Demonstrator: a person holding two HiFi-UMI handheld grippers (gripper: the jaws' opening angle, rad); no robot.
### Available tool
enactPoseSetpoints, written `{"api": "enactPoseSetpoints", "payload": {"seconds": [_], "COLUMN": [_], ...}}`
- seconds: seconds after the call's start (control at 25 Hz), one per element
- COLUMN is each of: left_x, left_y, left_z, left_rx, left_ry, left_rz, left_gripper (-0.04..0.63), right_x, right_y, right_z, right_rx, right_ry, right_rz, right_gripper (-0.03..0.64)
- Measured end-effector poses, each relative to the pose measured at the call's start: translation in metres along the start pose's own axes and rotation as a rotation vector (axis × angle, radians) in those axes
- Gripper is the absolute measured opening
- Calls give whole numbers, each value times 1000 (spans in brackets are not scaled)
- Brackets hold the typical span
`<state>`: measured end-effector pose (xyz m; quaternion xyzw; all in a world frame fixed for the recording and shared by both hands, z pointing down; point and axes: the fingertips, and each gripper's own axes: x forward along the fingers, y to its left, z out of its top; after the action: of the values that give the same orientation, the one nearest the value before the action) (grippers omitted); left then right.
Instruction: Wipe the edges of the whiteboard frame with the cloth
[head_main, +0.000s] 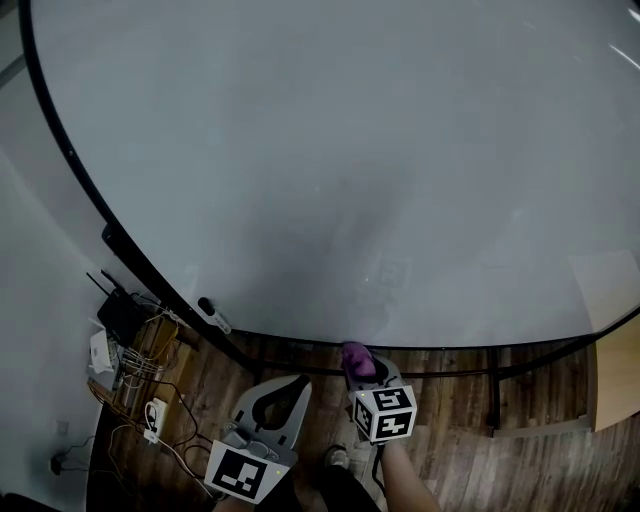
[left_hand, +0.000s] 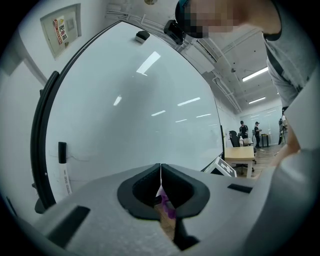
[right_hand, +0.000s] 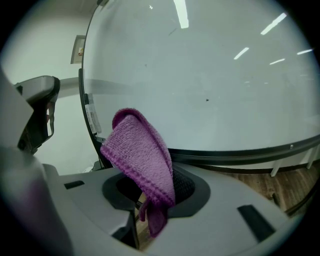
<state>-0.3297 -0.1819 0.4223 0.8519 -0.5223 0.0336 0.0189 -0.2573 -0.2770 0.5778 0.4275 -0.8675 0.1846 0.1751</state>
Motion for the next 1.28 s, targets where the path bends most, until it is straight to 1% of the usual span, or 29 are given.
{"api": "enactPoseSetpoints", "payload": {"seconds": [0.24,0.4,0.52,0.72,0.8,0.96,1.08,1.16,1.28], "left_x": [11,15,19,24,25,25,24,24,28], "left_y": [-20,-31,-34,-38,-38,-36,-36,-38,-36], "left_z": [1,3,3,4,8,9,9,8,8], "left_rx": [17,15,7,9,14,-2,27,27,6], "left_ry": [-4,-8,-1,12,5,0,2,8,8], "left_rz": [3,-13,-36,-101,-126,-157,-176,-179,-159], "left_gripper": [20,20,20,20,20,20,20,20,20], "right_x": [-9,-16,-17,-17,-17,-16,-16,-18,-17], "right_y": [-20,-32,-38,-41,-41,-42,-42,-45,-45], "right_z": [-2,-4,-6,-5,-4,-5,-5,-6,-7], "right_rx": [3,24,34,39,52,65,83,92,93], "right_ry": [-5,-5,0,5,4,9,4,4,5], "right_rz": [-3,-22,-39,-70,-84,-95,-104,-108,-98], "right_gripper": [115,115,115,115,115,115,117,117,115]}}
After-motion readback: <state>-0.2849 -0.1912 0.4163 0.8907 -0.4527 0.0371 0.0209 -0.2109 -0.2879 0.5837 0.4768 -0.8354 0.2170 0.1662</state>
